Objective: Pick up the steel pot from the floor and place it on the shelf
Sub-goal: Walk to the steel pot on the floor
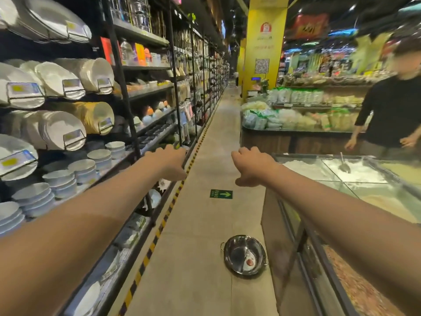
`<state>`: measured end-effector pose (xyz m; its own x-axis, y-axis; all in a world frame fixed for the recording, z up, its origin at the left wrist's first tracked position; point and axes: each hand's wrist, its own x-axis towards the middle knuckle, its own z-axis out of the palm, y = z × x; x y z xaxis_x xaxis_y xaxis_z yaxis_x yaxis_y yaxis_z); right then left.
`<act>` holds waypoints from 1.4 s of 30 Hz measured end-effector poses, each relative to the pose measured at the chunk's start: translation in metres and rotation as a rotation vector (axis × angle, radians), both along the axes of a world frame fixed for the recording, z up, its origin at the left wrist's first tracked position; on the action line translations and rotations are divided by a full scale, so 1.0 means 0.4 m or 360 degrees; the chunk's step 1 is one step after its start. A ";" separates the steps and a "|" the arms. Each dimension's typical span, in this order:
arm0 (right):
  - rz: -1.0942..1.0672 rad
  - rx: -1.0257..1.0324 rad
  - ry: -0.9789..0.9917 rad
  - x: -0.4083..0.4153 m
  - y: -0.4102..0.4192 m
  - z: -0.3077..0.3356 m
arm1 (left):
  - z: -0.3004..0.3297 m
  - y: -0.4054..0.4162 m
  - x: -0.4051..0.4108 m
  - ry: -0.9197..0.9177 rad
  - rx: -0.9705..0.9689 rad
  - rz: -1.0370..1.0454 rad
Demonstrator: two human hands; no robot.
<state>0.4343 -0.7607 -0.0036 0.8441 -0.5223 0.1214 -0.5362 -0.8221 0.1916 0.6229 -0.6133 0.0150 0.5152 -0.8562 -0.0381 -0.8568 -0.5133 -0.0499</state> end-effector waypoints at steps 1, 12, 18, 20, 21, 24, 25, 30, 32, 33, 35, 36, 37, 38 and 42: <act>-0.0027 0.0007 0.0002 0.016 -0.049 -0.005 | -0.004 -0.053 0.019 -0.0009 -0.0003 -0.0009; -0.0201 0.0097 -0.0008 0.186 -0.600 -0.122 | -0.052 -0.648 0.200 -0.0075 0.0045 -0.0104; -0.0261 0.0139 0.0102 0.304 -0.846 -0.246 | -0.182 -0.915 0.318 0.0013 0.0189 -0.0188; -0.0273 0.0141 0.0135 0.346 -0.921 -0.289 | -0.229 -1.005 0.367 0.0031 0.0185 -0.0246; -0.0286 0.0142 0.0149 0.367 -0.958 -0.316 | -0.257 -1.053 0.387 0.0017 0.0166 -0.0275; -0.0341 0.0189 0.0160 0.435 -1.082 -0.411 | -0.358 -1.198 0.433 0.0006 0.0114 -0.0303; -0.0360 0.0213 0.0176 0.456 -1.122 -0.449 | -0.399 -1.243 0.447 0.0033 0.0121 -0.0303; -0.0438 0.0379 0.0287 0.524 -1.246 -0.719 | -0.657 -1.397 0.497 0.0173 0.0220 -0.0361; -0.0443 0.0385 0.0304 0.536 -1.279 -0.864 | -0.805 -1.434 0.514 0.0180 0.0210 -0.0343; -0.0442 0.0400 0.0299 0.539 -1.290 -0.943 | -0.888 -1.447 0.522 0.0194 0.0226 -0.0319; -0.0441 0.0442 0.0301 0.536 -1.303 -1.117 | -1.074 -1.466 0.541 0.0208 0.0257 -0.0293; -0.0447 0.0468 0.0313 0.532 -1.308 -1.211 | -1.176 -1.475 0.551 0.0204 0.0278 -0.0287; -0.0466 0.0503 0.0327 0.525 -1.312 -1.310 | -1.283 -1.482 0.559 0.0214 0.0311 -0.0283; -0.0493 0.0547 0.0343 0.518 -1.315 -1.413 | -1.391 -1.488 0.567 0.0236 0.0350 -0.0276; -0.0605 0.0699 0.0424 0.477 -1.320 -1.844 | -1.829 -1.495 0.573 0.0286 0.0482 -0.0239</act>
